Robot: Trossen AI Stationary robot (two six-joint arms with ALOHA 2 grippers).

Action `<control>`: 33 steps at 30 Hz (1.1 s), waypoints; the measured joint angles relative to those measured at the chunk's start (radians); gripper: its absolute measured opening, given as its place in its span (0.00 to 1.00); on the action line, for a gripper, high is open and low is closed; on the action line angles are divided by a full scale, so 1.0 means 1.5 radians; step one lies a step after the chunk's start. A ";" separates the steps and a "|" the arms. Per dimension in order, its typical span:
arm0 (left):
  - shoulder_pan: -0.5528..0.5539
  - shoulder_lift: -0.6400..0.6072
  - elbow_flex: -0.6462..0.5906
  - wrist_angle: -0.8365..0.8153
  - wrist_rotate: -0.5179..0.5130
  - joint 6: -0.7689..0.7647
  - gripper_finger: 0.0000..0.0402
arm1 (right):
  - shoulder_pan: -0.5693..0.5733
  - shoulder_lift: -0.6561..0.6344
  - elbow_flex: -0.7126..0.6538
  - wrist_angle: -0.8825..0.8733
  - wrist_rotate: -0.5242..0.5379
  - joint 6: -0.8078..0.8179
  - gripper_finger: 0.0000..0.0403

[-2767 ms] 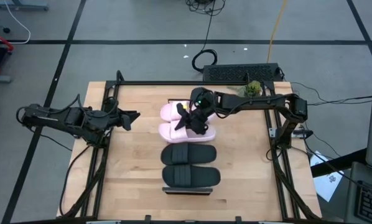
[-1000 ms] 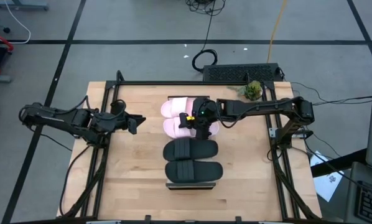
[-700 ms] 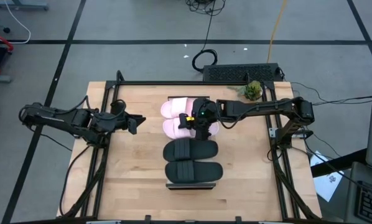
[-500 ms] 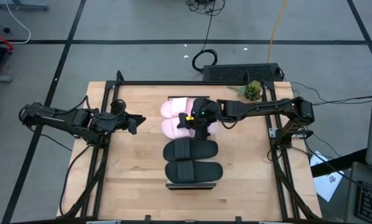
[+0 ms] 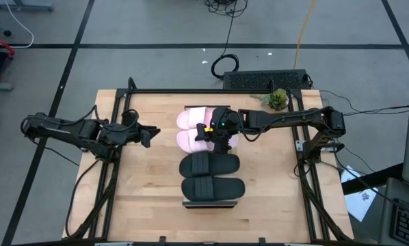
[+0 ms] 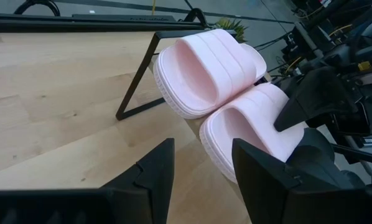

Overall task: Pick and place slides into the shelf
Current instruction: Put the pink slipper on the shelf

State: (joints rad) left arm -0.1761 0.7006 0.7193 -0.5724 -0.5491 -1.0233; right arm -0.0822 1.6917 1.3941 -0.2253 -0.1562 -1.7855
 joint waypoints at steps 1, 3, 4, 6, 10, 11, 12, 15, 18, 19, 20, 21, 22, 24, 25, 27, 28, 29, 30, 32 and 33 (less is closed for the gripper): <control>0.000 0.000 0.000 0.000 0.000 0.000 0.40 | 0.000 0.000 0.000 -0.002 0.000 0.000 0.13; 0.000 0.000 0.000 0.000 0.000 0.000 0.40 | 0.000 0.000 0.000 -0.008 0.000 -0.001 0.13; 0.000 0.000 0.000 0.000 0.000 0.000 0.40 | 0.000 0.000 0.000 -0.010 0.000 0.003 0.13; 0.000 0.000 0.000 0.000 0.000 0.001 0.40 | 0.000 -0.001 0.001 -0.021 0.000 0.011 0.13; 0.000 0.000 0.000 0.000 0.000 0.003 0.40 | 0.000 -0.001 0.001 -0.030 0.001 0.013 0.13; 0.000 0.000 0.000 0.000 0.000 0.003 0.40 | 0.000 -0.001 0.001 -0.030 0.002 0.015 0.13; 0.000 0.000 0.000 0.000 0.000 0.004 0.40 | 0.000 -0.001 0.001 -0.030 0.002 0.020 0.13; 0.000 0.000 0.000 0.000 0.000 0.004 0.40 | 0.000 -0.001 0.001 -0.033 0.004 0.031 0.13; 0.000 0.000 0.000 0.000 0.000 0.006 0.40 | 0.000 -0.001 0.001 -0.038 0.017 0.031 0.13; 0.000 0.000 0.000 0.000 0.000 0.009 0.40 | 0.000 -0.001 0.002 -0.041 0.017 0.031 0.13; 0.000 0.000 0.000 0.000 0.000 0.011 0.40 | 0.000 -0.001 0.002 -0.043 0.017 0.031 0.13; 0.000 0.000 0.000 0.000 0.000 0.011 0.40 | 0.000 -0.001 0.002 -0.045 0.017 0.031 0.13; 0.000 0.000 0.000 0.000 0.000 0.011 0.40 | 0.000 -0.003 0.002 -0.046 0.018 0.031 0.13; 0.000 0.000 0.000 0.000 0.000 0.011 0.40 | 0.000 -0.008 0.002 -0.049 0.018 0.033 0.13; 0.000 0.000 0.000 0.000 0.000 0.012 0.40 | 0.000 -0.011 0.002 -0.050 0.018 0.034 0.13; 0.000 0.000 0.000 0.000 0.000 0.014 0.40 | 0.000 -0.017 0.002 -0.058 0.018 0.042 0.13; 0.000 0.000 0.000 0.000 0.000 0.014 0.40 | 0.000 -0.018 0.002 -0.059 0.018 0.046 0.13; 0.000 0.000 0.000 0.000 0.000 0.014 0.40 | 0.000 -0.022 0.002 -0.064 0.019 0.047 0.13; 0.000 0.000 0.000 0.000 0.000 0.014 0.40 | 0.000 -0.027 0.001 -0.075 0.020 0.048 0.13; 0.000 0.000 0.000 0.000 0.000 0.014 0.40 | 0.000 -0.030 0.001 -0.080 0.019 0.053 0.13; 0.000 0.000 0.000 0.001 0.000 0.014 0.40 | 0.000 -0.030 0.001 -0.083 0.019 0.058 0.13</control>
State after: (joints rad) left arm -0.1764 0.7003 0.7193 -0.5713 -0.5491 -1.0028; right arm -0.0821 1.6463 1.3960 -0.3497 -0.1279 -1.6986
